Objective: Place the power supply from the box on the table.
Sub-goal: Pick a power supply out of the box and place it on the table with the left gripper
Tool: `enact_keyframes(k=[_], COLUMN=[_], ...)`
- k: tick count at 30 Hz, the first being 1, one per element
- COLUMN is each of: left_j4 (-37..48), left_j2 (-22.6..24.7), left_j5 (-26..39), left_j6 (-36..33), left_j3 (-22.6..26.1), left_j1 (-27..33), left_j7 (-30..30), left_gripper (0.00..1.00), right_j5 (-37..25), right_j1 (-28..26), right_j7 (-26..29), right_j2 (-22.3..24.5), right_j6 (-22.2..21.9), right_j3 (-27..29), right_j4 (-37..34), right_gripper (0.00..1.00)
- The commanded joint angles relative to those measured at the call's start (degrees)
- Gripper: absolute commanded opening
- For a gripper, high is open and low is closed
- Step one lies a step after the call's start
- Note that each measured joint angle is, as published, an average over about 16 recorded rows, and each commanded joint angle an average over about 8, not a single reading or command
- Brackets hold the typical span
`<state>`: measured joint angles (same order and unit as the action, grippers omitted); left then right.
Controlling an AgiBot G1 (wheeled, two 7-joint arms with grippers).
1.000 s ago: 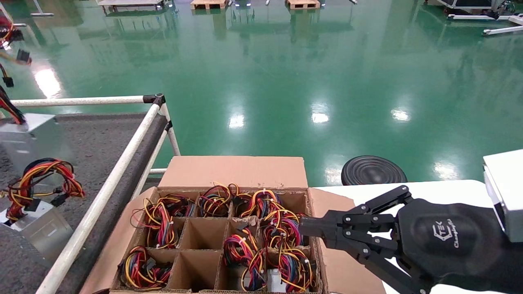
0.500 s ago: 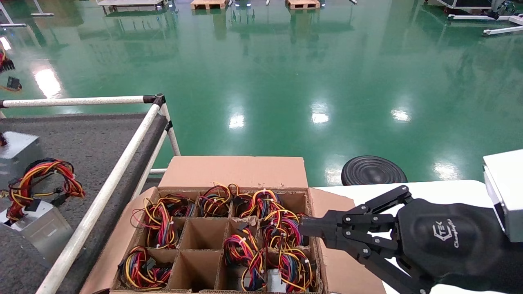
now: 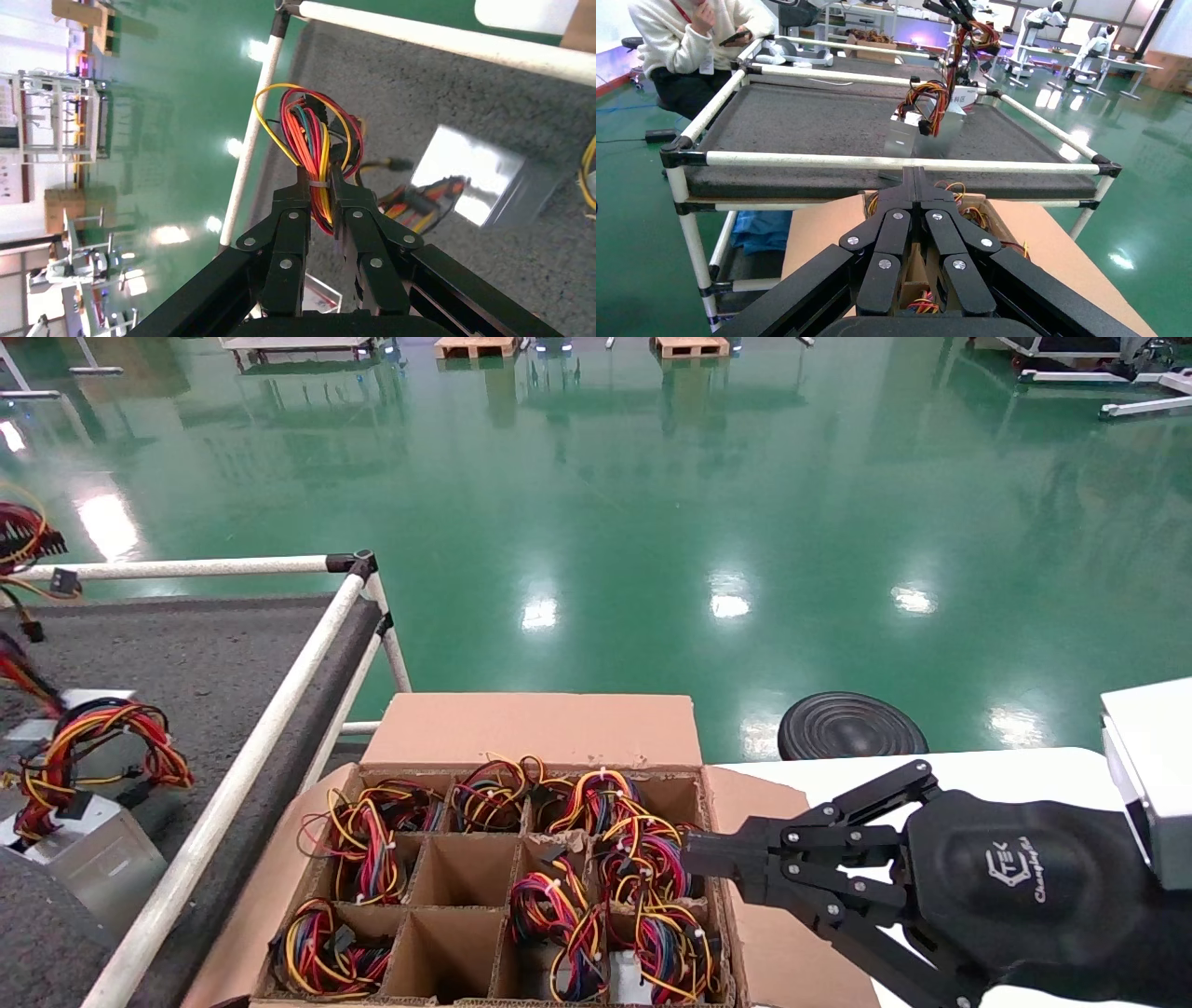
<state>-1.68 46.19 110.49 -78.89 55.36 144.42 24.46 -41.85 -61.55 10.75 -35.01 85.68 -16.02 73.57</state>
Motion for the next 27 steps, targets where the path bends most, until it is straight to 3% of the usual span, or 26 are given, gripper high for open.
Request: enact_keyframes(k=[1, 27], left_j4=[0.3, 4.3], left_j2=[0.0, 0.7], left_j5=[0.0, -1.7], left_j6=[-0.2, -2.6], left_j3=[0.0, -2.1], left_j1=[-0.1, -4.7], left_j7=[0.2, 3.5], left_gripper=[0.00, 0.00], right_j5=[0.0, 0.0], right_j1=[0.0, 0.0], right_j7=[0.0, 0.0], right_j2=[0.0, 0.0], right_j6=[0.0, 0.0], right_j3=[0.0, 0.0], right_j4=[0.0, 0.0], right_gripper=[0.00, 0.00])
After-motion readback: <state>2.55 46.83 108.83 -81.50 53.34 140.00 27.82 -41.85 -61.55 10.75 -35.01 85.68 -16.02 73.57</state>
